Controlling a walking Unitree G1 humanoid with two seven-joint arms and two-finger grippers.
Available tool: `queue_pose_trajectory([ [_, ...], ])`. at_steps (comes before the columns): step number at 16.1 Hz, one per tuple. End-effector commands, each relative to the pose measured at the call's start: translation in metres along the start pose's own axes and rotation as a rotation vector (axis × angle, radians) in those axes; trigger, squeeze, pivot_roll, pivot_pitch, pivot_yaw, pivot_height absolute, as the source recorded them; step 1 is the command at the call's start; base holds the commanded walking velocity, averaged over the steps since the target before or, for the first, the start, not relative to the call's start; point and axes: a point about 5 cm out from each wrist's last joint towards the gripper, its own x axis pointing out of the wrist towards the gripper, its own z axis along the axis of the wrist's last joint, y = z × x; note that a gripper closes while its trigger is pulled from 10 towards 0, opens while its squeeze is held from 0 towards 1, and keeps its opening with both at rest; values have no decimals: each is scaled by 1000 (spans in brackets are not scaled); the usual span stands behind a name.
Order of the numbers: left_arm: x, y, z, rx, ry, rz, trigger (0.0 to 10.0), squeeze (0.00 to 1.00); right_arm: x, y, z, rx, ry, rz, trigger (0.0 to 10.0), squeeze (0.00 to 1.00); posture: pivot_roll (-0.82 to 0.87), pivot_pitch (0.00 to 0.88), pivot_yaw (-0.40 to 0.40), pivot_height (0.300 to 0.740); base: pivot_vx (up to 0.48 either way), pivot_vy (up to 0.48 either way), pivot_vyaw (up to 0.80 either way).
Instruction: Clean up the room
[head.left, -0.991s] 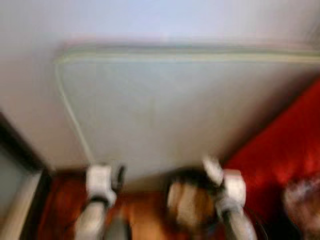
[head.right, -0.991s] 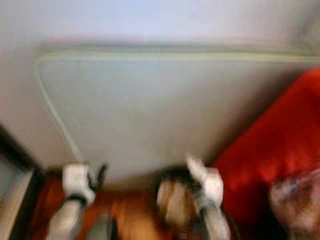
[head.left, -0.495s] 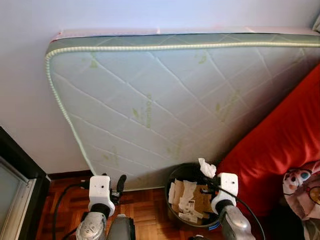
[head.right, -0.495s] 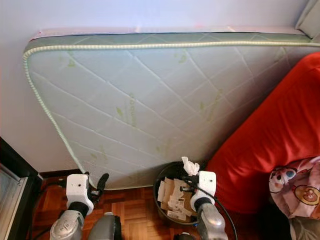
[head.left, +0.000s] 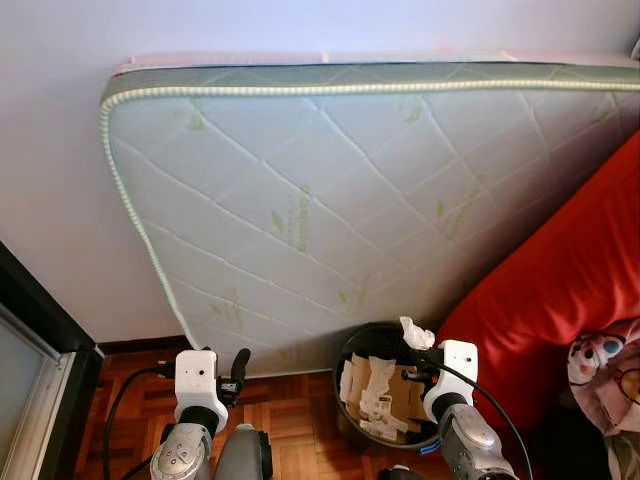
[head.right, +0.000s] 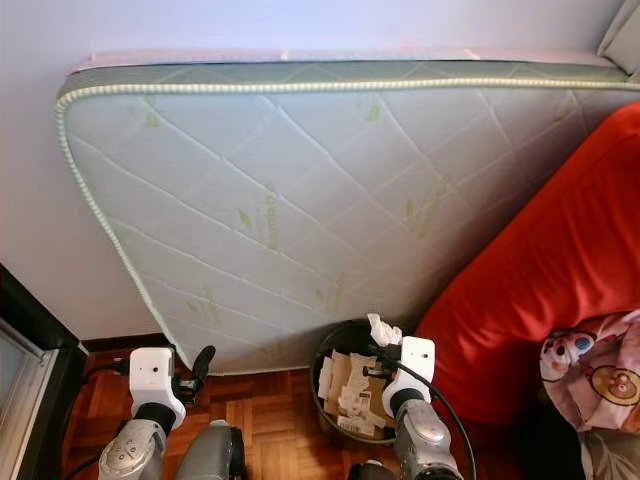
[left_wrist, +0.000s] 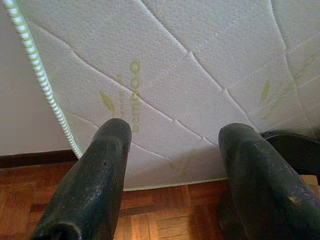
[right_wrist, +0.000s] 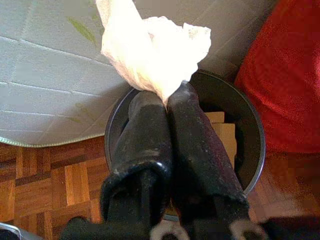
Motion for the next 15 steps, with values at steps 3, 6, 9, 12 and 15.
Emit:
queue_pose_trajectory([
  [3,-2,-3,0,-4,6,-6,10000,0,-2,-6,-7,7,58,-36,10000,0,96,163,-90,653,84,0,0],
  [6,-5,-4,1,-2,0,-2,10000,0,0,-11,-6,60,97,-80,10000,0,110,184,-101,653,0,0,0],
  [9,-11,-4,5,-1,-14,4,10000,0,11,-9,12,50,121,-87,10000,0,129,221,-115,653,0,0,0],
  [12,-20,-8,14,-4,-39,-1,10000,0,18,-5,28,20,118,-76,10000,0,137,269,-125,653,0,0,0],
  [15,-26,-11,22,-6,-53,-3,10000,0,24,8,37,-43,125,-25,10000,0,155,312,-136,653,0,0,0],
])
